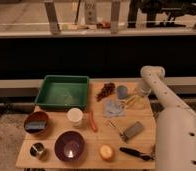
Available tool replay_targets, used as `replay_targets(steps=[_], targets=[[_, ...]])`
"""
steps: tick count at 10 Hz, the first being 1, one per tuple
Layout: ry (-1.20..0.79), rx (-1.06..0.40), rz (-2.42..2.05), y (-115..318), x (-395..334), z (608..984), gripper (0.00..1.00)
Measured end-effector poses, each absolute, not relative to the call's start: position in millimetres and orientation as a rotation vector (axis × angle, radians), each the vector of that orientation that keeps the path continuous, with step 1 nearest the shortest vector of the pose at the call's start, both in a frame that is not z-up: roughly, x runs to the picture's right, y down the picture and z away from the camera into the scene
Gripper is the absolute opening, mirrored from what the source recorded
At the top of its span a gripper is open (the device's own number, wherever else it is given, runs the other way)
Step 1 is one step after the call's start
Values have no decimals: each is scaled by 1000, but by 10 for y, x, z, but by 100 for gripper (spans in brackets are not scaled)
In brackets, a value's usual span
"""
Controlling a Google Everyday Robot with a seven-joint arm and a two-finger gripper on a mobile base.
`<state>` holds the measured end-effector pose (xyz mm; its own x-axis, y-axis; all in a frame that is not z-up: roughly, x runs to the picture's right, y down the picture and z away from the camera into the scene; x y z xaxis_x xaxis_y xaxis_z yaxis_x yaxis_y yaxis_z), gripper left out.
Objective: Place banana in metal cup
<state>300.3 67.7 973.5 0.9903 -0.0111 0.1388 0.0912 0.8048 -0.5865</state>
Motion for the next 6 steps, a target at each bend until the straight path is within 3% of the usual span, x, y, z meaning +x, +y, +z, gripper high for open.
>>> replay_targets(steps=[2,6], targets=[[-125,-631,-49,693,3032,9721,34],[-121,-633,-51,692,3065,9691,5]])
